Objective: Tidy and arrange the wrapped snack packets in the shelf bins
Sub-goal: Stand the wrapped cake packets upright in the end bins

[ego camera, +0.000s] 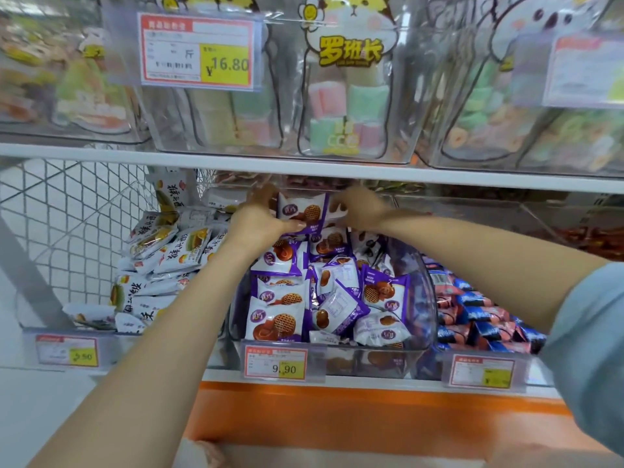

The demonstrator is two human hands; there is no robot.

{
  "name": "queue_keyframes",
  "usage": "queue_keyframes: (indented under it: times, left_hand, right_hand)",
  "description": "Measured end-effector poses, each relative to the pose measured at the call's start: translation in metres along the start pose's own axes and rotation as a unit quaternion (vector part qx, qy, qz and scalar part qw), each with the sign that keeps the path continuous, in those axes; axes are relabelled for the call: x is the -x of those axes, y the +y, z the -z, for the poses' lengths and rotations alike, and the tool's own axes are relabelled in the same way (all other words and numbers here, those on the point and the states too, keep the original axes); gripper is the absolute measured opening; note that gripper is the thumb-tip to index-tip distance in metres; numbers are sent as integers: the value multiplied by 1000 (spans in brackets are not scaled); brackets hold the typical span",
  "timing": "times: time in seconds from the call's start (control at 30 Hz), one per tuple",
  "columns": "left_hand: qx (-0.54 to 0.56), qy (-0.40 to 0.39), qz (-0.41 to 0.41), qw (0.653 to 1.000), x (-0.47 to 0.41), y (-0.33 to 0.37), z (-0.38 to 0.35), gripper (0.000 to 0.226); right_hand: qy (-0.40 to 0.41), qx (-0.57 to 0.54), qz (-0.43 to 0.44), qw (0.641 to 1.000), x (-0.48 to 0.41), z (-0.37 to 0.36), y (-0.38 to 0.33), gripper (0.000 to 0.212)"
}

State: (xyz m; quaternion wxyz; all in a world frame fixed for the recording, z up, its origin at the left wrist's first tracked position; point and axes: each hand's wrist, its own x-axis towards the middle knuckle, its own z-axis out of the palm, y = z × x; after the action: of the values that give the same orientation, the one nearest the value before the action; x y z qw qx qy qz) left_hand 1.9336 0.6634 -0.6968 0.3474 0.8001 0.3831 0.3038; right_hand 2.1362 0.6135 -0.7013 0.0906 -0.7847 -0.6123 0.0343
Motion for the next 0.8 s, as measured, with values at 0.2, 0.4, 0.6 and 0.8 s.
queue_keyframes:
  times: [0.2, 0.4, 0.6, 0.8]
  left_hand:
    - [-77, -29, -54, 995, -11, 11, -11, 50]
    - [-71, 1, -16, 997, -16, 22, -21, 51]
    - [-58, -19, -2, 998, -14, 20, -20, 49]
    - [-116, -51, -20, 992, -12, 22, -19, 49]
  right_hand:
    - [-96, 18, 46, 994, 43, 29, 10, 8]
    - [-198, 40, 41, 979, 56, 1, 11, 37]
    - [-217, -55, 4, 975, 56, -5, -2, 30]
    - [-192, -108, 54, 974, 79, -1, -8, 30]
